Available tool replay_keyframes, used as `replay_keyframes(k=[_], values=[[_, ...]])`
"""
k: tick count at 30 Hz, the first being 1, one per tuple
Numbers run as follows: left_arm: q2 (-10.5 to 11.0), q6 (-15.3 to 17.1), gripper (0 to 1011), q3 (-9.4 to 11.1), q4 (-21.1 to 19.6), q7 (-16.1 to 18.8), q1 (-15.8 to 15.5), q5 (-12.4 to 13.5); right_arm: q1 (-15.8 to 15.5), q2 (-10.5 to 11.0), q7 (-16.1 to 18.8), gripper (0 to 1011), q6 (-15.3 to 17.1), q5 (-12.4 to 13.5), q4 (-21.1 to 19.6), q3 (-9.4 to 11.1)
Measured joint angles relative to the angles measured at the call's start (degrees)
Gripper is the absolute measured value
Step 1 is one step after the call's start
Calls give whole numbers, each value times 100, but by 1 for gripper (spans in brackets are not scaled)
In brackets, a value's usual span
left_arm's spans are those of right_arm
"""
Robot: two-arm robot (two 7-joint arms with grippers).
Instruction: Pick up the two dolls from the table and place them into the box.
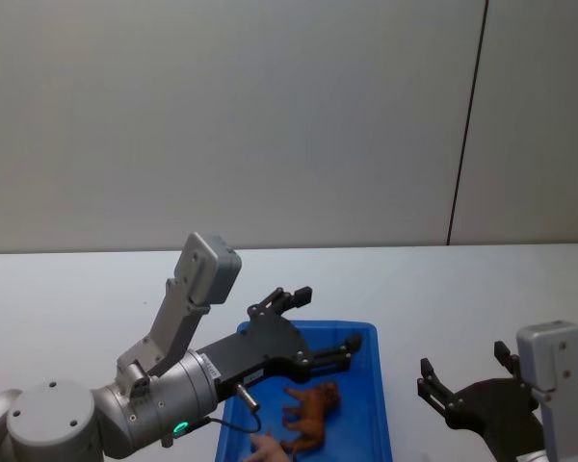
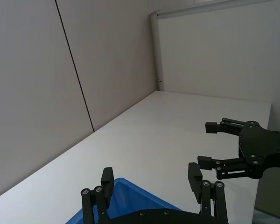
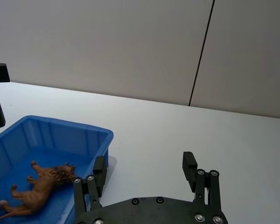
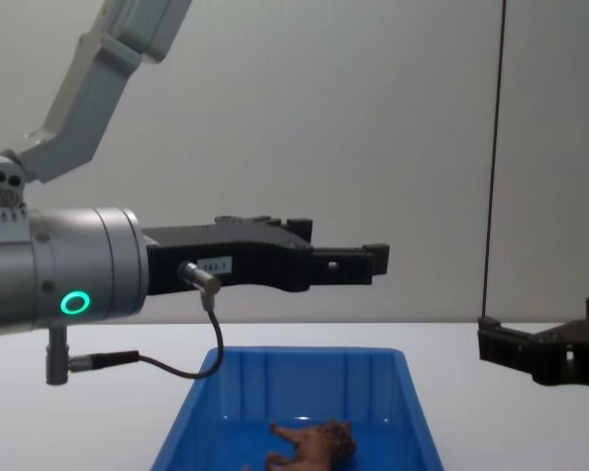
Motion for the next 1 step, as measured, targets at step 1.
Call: replay_keyframes(k=[1], values=[[-6, -3, 1001, 3, 2, -8, -2, -2, 0, 0, 0, 1001, 0, 0, 0, 0]])
